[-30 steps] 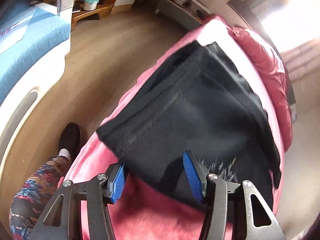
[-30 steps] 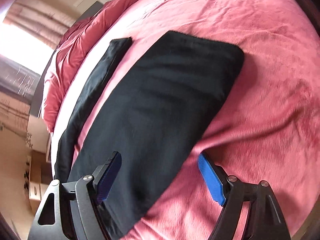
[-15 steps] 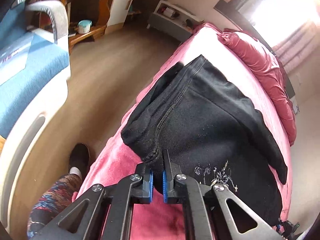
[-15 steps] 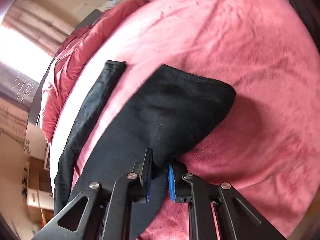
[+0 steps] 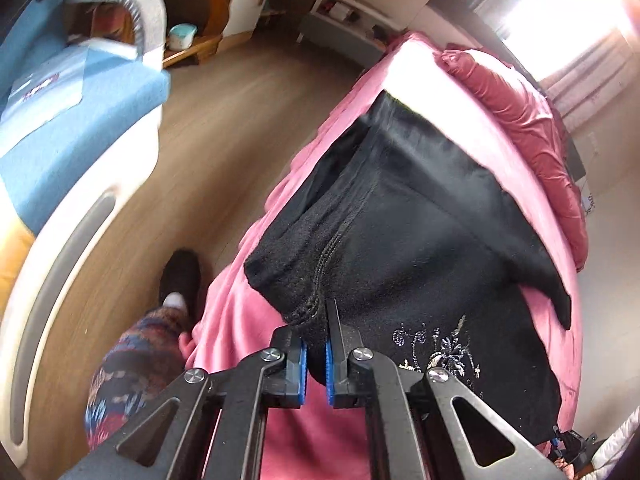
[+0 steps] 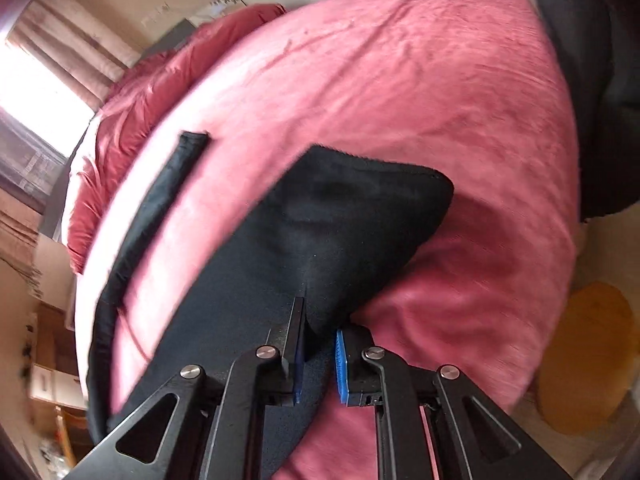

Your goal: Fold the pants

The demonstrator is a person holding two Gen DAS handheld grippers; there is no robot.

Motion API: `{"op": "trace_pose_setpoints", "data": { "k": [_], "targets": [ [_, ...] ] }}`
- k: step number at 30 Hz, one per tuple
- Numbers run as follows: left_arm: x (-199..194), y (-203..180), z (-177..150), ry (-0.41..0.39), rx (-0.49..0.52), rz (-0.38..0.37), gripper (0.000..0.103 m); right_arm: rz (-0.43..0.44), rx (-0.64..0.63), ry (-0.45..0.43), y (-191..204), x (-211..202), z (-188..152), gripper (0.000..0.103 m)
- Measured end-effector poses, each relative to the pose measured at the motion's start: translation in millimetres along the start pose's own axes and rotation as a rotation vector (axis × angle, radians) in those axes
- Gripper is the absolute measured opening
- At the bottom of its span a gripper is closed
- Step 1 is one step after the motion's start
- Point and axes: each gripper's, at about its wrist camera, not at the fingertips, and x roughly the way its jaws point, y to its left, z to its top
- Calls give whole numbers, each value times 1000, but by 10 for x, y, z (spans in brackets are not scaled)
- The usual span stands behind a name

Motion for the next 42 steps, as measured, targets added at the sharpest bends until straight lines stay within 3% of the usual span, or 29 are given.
{"op": "trace_pose_setpoints", "data": {
  "k": [5, 6, 8, 9, 13, 16, 19, 22, 27, 37, 40, 42],
  "targets": [
    [169, 27, -81, 66, 19, 65, 13, -53, -29, 11, 3, 32, -53, 15],
    [158, 8, -64, 66, 22, 88, 22, -64, -33, 5, 20, 10, -45, 25],
    [85, -14, -37, 36, 41, 124, 24, -98, -56, -19, 71, -57, -35, 58],
    [42, -5, -11, 21, 41, 137, 25, -113, -71, -41, 95, -116, -40, 61],
    [-231, 25, 117, -65, 17, 164, 26, -164, -156, -125, 261, -340, -98, 62],
    [-360, 25, 236, -123, -5, 148, 26, -128, -233, -134, 547, -388, -239, 62],
    [-271, -33, 465, -103, -28, 83, 26, -72, -327, -88, 914, -295, -447, 62],
    [-80, -204, 606, -71, -32, 19, 27, 38, -412, 23, 1352, -90, -733, 62],
    [356, -525, 995, -10, -7, 12, 30, 114, -532, 152, 1909, 212, -1149, 62],
    [901, -978, 1729, 22, 63, 17, 31, 161, -784, 217, 2632, 390, -1756, 67],
    [1116, -997, 1937, 59, 17, -8, 31, 160, -823, 232, 2735, 431, -1865, 68],
    [1262, -949, 2092, 77, -69, -43, 31, 153, -849, 232, 2771, 443, -1935, 70]
  ]
}}
